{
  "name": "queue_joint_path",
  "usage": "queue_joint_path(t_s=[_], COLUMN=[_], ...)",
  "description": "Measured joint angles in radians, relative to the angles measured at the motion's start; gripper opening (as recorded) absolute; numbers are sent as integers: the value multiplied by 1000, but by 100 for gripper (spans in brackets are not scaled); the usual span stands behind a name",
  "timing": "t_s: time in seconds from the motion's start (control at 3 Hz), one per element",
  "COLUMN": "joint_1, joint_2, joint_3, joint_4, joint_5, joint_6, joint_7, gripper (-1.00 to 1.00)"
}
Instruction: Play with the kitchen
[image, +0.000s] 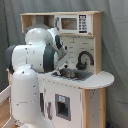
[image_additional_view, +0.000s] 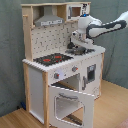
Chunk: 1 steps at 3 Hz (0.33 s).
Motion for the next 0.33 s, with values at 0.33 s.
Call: queue_joint_path(t_s=[0.33], joint_1=[0], joint_2=[54], joint_3=[34], joint_4=[4], joint_5=[0], joint_6=[-75], joint_7=[37], gripper=[100])
